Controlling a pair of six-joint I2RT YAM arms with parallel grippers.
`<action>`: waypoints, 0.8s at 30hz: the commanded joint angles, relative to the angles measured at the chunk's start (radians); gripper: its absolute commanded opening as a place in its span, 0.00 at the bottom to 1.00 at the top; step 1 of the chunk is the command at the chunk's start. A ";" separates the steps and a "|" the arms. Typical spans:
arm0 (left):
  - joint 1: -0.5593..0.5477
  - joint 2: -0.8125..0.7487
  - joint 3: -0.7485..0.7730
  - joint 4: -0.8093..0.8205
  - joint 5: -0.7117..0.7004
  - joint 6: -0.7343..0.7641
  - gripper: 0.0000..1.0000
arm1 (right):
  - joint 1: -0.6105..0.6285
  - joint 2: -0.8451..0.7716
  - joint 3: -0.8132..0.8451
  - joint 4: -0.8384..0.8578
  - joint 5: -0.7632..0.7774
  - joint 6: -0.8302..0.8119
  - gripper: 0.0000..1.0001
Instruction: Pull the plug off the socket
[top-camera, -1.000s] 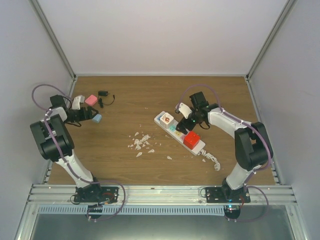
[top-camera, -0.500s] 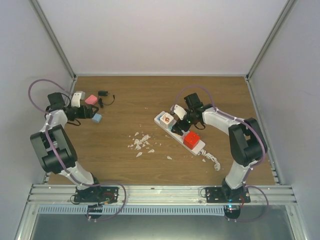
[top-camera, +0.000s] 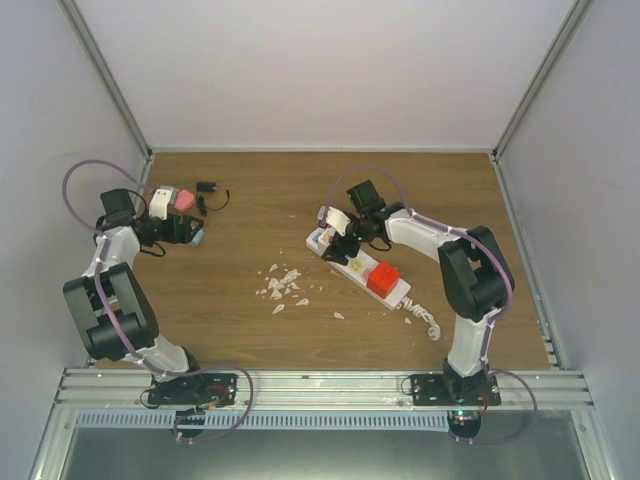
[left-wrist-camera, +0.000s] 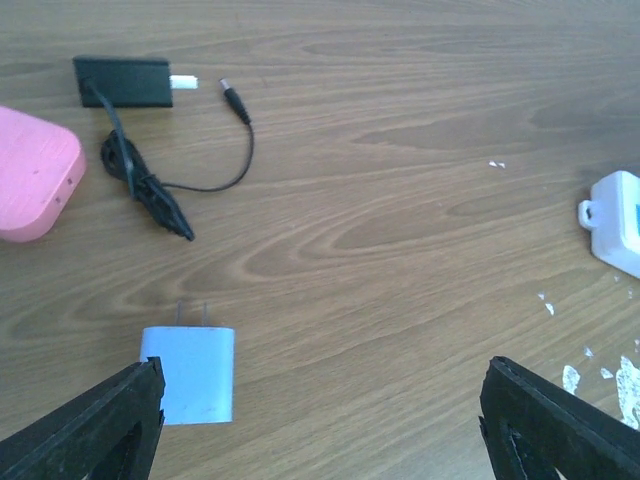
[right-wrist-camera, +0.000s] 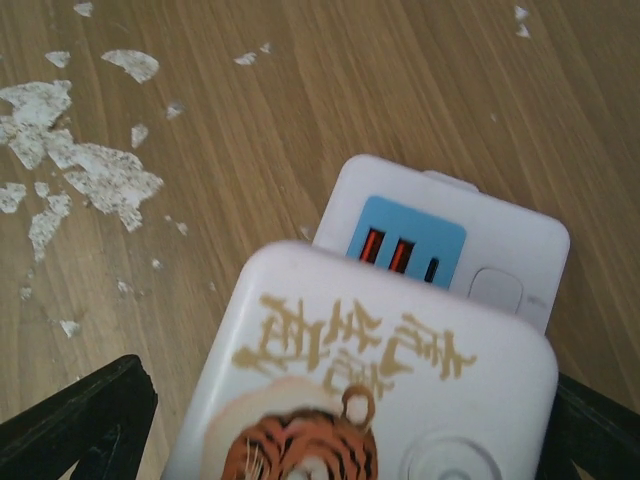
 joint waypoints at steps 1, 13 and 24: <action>-0.038 -0.068 -0.034 -0.003 0.030 0.056 0.86 | 0.042 0.037 0.048 0.019 -0.079 -0.055 0.91; -0.192 -0.126 -0.065 -0.078 0.088 0.222 0.86 | 0.117 -0.030 0.053 -0.076 -0.291 -0.246 0.88; -0.431 -0.113 -0.055 -0.121 0.116 0.454 0.98 | 0.062 -0.228 -0.028 -0.158 -0.206 -0.229 1.00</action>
